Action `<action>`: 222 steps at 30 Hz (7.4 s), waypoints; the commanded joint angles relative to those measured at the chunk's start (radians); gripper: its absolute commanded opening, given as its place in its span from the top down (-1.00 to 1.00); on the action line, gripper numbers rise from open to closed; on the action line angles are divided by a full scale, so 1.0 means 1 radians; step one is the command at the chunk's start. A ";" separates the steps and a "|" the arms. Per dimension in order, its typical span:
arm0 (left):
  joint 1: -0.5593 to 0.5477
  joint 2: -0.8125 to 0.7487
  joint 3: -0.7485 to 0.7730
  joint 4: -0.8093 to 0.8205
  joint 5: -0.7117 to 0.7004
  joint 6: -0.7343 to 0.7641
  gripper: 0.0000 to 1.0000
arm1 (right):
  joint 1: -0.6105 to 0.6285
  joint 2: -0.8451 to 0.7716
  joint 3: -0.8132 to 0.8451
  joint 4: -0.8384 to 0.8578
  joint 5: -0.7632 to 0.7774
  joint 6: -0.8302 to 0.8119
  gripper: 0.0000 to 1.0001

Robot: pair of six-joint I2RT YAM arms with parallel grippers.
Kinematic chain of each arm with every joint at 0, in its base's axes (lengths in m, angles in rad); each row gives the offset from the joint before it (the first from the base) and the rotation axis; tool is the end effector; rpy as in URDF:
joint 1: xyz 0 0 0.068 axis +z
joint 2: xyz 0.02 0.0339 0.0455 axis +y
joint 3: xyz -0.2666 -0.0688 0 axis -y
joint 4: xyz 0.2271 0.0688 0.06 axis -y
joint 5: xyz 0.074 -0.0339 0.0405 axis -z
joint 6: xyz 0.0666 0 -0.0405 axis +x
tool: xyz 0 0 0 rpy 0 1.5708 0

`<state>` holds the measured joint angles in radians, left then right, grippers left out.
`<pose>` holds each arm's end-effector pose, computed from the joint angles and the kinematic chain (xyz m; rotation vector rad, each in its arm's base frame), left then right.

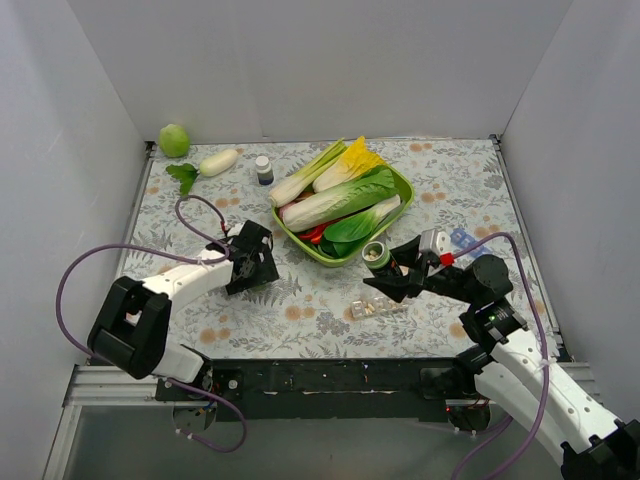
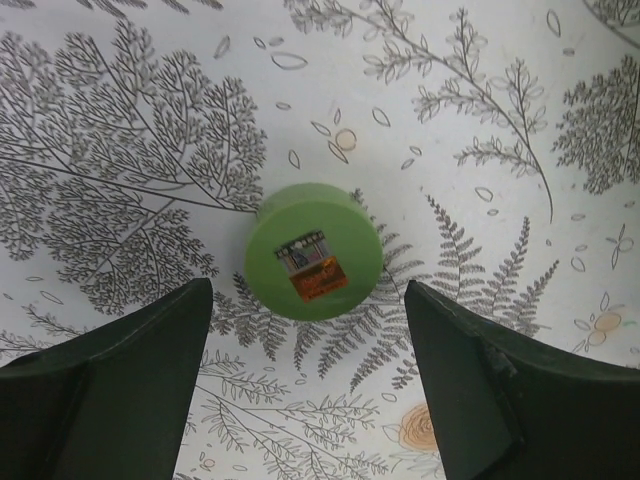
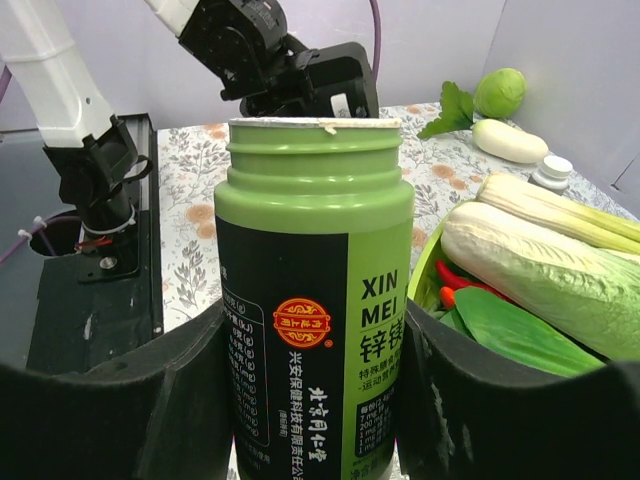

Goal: Sort the pills into containers

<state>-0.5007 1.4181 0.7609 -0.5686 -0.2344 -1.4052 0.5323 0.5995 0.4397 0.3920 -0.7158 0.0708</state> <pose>0.2205 -0.1030 0.1552 -1.2506 2.4452 -0.2027 0.1110 0.1161 0.3156 -0.9143 1.1485 0.9722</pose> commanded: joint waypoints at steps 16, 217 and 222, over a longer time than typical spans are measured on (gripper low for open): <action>0.001 0.052 0.109 0.027 0.019 0.047 0.47 | 0.000 -0.038 -0.001 -0.131 -0.022 -0.161 0.97; -0.298 -0.303 0.310 0.348 0.587 -0.319 -0.96 | -0.009 0.152 0.320 -0.728 0.208 -0.672 0.97; -0.341 -0.228 0.357 0.348 0.505 -0.354 -0.96 | 0.006 0.158 0.320 -0.719 0.249 -0.684 0.97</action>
<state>-0.8120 1.1797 1.0489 -0.2546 0.3672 -1.6714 0.5259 0.7586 0.7143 -0.3359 -0.5621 -0.5552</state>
